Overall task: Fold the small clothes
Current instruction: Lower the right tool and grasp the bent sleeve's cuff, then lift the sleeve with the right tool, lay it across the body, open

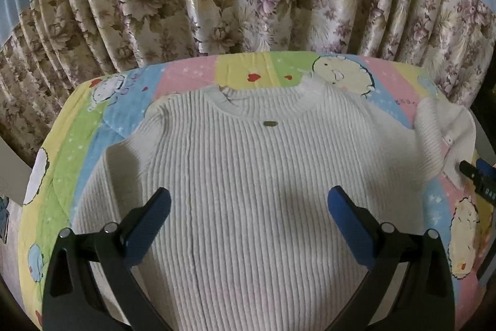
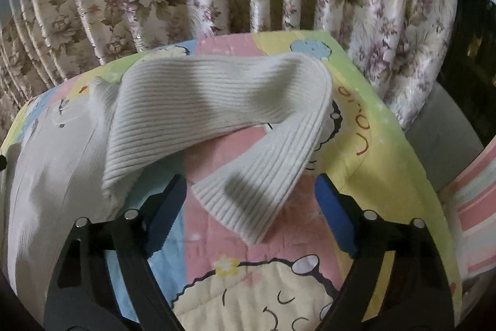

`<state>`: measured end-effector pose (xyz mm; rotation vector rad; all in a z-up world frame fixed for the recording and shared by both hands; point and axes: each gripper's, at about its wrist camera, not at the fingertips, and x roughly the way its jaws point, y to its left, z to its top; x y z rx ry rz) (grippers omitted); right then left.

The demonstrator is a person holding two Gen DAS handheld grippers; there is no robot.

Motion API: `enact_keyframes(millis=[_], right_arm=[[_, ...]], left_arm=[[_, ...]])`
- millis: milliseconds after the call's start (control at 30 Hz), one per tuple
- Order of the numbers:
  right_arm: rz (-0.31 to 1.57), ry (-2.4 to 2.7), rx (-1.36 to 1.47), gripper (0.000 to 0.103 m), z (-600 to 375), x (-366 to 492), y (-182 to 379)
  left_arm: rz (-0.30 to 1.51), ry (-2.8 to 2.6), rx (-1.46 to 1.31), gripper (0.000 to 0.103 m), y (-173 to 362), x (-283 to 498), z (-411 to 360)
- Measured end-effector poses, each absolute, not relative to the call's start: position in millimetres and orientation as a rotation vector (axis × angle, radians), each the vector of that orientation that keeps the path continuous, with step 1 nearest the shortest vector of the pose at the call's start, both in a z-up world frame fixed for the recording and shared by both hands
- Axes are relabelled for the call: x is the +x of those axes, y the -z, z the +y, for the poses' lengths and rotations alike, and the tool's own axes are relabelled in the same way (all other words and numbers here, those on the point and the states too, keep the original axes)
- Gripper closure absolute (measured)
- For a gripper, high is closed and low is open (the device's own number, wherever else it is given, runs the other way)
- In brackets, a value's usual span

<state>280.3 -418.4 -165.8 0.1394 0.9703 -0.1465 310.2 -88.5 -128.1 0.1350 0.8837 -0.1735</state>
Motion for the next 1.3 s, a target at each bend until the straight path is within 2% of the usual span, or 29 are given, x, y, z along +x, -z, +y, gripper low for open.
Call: enact_keyframes(millis=[67,100,167,200,233,533,767,967,1200,1300], right_arm=[[0.998,0.137,0.169,0.049,-422,283,173],[1.015,0.132,0.187,0.056,-423,284,177],[1.036,0.120,0.218,0.078,-425,287,183],[1.039,0.109,0.232,0.084,-426,288,184],[1.036,0.104,0.238,0.095,-426,288,184],[0.913,-0.021,0.204,0.096,-379,284,126],[0.895,-0.270,0.171,0.096,-287,291,85],[0.975,-0.465,0.170,0.096,-194,284,94],[1.076,-0.575,0.140,0.096,-114,274,133],[1.077,-0.568,0.132,0.086,-111,273,139]], left_arm=[[0.878,0.177,0.148,0.002,130,310,-90],[0.875,0.179,0.152,0.002,131,309,-91],[0.865,0.187,0.167,0.002,131,308,-92],[0.856,0.184,0.177,0.002,131,307,-92],[0.848,0.178,0.190,0.002,130,306,-92],[0.837,0.142,0.206,0.002,121,304,-78],[0.821,0.115,0.208,0.002,105,302,-61],[0.824,0.063,0.175,0.002,92,298,-28],[0.845,0.023,0.200,0.002,98,299,-2],[0.871,0.035,0.191,0.002,106,298,3]])
